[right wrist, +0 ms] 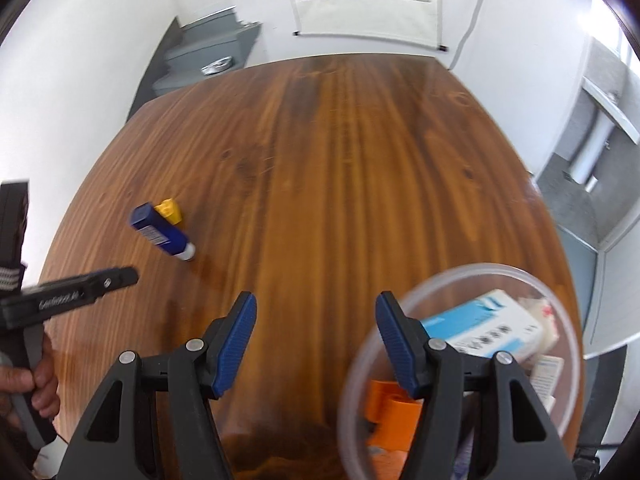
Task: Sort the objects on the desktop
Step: 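Withdraw both open tools from the bowl toward the yellow block and blue bottle, then grasp the yellow toy block with the left tool while the right tool grasps the blue bottle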
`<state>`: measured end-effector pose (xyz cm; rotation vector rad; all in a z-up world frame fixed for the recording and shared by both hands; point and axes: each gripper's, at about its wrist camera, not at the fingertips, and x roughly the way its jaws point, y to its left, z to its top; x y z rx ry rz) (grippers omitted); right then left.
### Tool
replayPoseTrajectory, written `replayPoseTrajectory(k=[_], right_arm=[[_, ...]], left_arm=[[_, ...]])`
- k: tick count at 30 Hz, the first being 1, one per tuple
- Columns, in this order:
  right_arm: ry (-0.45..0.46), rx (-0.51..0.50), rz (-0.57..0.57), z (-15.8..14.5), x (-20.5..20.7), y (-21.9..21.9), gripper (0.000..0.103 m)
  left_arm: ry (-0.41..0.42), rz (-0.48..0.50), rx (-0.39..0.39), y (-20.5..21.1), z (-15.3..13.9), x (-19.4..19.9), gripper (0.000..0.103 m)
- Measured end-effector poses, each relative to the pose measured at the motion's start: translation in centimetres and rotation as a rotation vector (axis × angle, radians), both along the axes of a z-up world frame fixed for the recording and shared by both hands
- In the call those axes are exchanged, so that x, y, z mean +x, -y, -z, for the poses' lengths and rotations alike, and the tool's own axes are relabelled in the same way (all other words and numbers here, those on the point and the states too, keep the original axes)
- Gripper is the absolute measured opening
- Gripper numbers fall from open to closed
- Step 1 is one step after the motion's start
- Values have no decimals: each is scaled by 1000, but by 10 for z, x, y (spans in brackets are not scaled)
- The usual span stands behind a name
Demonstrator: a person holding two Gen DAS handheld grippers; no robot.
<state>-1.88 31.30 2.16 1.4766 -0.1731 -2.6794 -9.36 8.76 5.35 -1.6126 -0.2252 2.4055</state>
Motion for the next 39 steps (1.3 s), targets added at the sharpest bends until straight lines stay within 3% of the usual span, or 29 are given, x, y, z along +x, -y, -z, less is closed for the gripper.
replayPoseTrajectory(k=[10, 21, 39], right_arm=[[26, -34, -146, 15, -24, 61, 66], [56, -55, -175, 26, -44, 79, 66], [52, -76, -222, 30, -70, 104, 66]], left_arm=[[-28, 5, -51, 8, 7, -48, 39], [-39, 79, -99, 1, 25, -79, 39], [-73, 154, -148, -14, 45, -97, 39]])
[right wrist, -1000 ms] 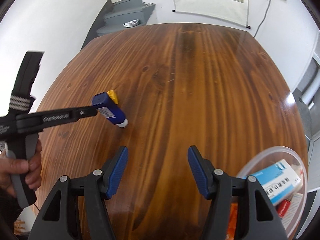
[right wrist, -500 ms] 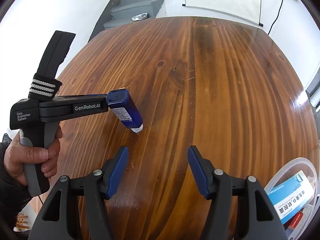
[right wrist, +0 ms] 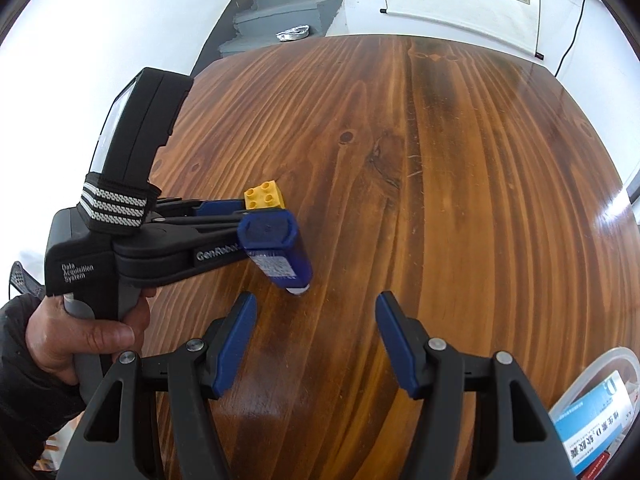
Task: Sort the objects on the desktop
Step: 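Grasp the yellow toy block with the left tool while the right tool grasps the blue bottle, then carry the yellow block and blue bottle over the clear bowl with both tools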
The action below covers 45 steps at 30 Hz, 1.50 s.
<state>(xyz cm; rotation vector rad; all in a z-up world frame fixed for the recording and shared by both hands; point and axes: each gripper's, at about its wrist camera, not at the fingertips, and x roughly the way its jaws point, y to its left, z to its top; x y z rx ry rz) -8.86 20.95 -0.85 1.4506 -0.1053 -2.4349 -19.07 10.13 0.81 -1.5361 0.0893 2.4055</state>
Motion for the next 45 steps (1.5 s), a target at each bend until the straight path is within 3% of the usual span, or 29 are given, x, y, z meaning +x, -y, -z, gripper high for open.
replayPoseTrajectory(k=[3, 8, 14, 18, 22, 30, 45], right_arm=[[-4, -3, -13, 1, -3, 5, 66], [-11, -8, -23, 2, -11, 14, 66], [-10, -14, -49, 6, -17, 23, 65], [3, -15, -66, 11, -18, 27, 38], [-1, -11, -70, 8, -11, 23, 34], [15, -17, -36, 4, 7, 5, 34], [40, -21, -5, -5, 40, -16, 34]], left_arm=[[-14, 11, -10, -2, 0, -1, 38], [-20, 11, -11, 5, -2, 0, 26], [-17, -19, -9, 17, -1, -2, 25], [-18, -21, -8, 18, 0, -3, 25], [-3, -15, 5, 15, 0, -8, 26], [-12, 20, -35, 2, -2, -17, 29], [-12, 72, -26, -13, 0, -35, 29]])
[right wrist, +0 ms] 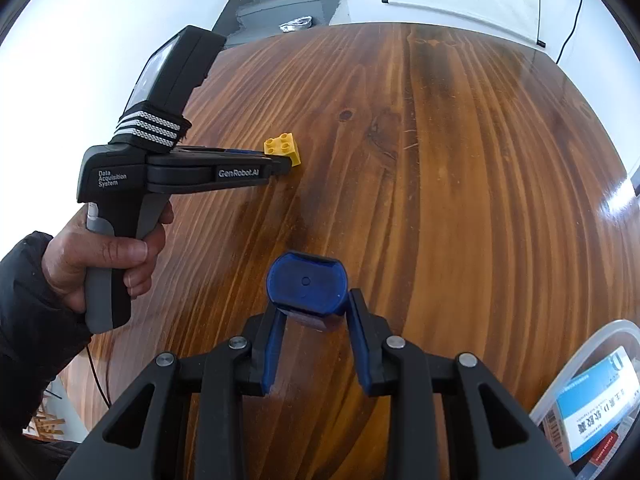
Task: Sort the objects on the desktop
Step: 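Carry the yellow block and blue bottle over the clear bowl with both tools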
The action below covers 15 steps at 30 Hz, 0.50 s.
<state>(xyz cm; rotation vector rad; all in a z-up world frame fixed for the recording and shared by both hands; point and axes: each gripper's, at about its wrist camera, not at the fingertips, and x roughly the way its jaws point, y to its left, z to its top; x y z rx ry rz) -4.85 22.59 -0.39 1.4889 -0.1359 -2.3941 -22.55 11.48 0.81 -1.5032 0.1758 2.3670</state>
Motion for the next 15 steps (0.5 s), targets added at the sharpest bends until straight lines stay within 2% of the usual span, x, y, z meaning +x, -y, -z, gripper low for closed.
replayPoseTrajectory(k=[4, 8, 12, 15], right_arm=[[13, -9, 18, -1, 6, -7, 34], [22, -19, 29, -3, 11, -12, 34], [17, -16, 31, -4, 9, -13, 34], [20, -19, 40, -2, 8, -15, 34]], left_arm=[[-13, 18, 3, -7, -4, -4, 29], [-32, 41, -10, -9, -6, -7, 45], [-18, 81, -17, -17, -5, -14, 50], [-3, 73, -32, -21, 1, -18, 51]])
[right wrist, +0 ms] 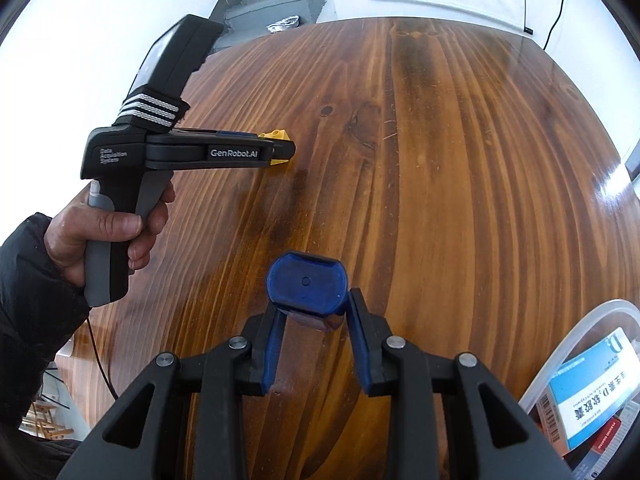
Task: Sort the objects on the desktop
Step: 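Carry the yellow block and blue bottle over the clear bowl with both tools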
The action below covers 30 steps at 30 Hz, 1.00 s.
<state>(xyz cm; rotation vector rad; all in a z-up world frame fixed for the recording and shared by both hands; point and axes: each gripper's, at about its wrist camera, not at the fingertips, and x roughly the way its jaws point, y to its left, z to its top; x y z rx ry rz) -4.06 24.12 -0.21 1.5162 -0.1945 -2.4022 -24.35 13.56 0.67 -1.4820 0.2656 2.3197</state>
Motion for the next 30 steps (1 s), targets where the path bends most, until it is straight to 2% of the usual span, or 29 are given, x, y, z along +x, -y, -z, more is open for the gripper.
replayPoseTrajectory(k=[4, 5, 8, 15, 20, 30], right_arm=[[0, -2, 10, 1, -2, -2, 34], [-1, -2, 12, 1, -2, -3, 34], [-3, -3, 22, 1, -1, -6, 34], [-14, -3, 55, -6, 8, -18, 34], [-30, -5, 95, -15, 19, -33, 34], [-21, -36, 226, -32, 59, -87, 34]], left_arm=[[-1, -40, 35, 2, 4, 0, 51], [-5, -53, 37, 3, 4, 0, 45], [1, -88, 56, 7, 2, 0, 40], [-13, -121, 90, 10, -13, 19, 40], [-26, -60, 112, 0, -30, 45, 40], [-48, 135, 168, -69, -67, 109, 40]])
